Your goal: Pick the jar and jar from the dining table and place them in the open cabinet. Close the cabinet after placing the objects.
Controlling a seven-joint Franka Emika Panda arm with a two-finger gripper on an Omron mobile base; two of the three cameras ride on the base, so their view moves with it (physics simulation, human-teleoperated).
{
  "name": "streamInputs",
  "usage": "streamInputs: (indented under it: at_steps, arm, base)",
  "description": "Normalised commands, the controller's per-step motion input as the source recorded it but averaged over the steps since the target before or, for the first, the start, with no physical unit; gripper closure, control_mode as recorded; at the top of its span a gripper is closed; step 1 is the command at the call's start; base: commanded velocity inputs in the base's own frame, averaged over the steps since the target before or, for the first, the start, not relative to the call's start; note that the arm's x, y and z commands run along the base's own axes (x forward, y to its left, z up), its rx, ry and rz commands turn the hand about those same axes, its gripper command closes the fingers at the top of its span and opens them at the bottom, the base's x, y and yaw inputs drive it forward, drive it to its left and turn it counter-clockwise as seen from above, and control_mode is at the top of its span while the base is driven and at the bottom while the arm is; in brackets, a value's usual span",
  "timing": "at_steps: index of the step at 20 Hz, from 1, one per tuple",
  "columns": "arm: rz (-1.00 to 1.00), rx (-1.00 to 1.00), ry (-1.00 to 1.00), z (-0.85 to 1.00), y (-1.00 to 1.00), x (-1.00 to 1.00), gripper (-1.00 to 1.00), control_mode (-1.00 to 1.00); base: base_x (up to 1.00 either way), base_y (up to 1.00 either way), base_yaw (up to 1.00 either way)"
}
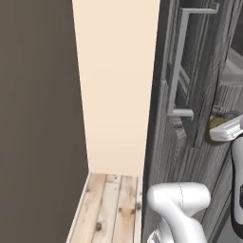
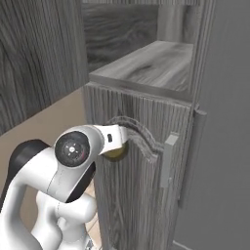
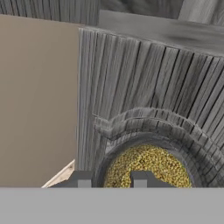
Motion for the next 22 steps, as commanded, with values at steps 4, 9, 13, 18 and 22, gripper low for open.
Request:
streamInputs:
  at_steps: [4,9,13,18,22]
  arm:
    - [0.00,0.00,0.00,0.00,0.00,0.00,1.00,1.00]
    - [0.00,0.00,0.00,0.00,0.00,0.00,1.00,1.00]
    - [0.00,0.00,0.00,0.00,0.00,0.00,1.00,1.00]
    - [0.00,0.00,0.00,0.00,0.00,0.00,1.00,1.00]
    - [0.00,0.00,0.00,0.00,0.00,0.00,1.00,1.00]
  base:
    - [0.01,-0.33,0.15]
    - [0.00,-0.42,0.09]
    - [0.00,-0.03,0.03]
    - [0.00,0.06,0.00]
    - [0.00,0.33,0.00]
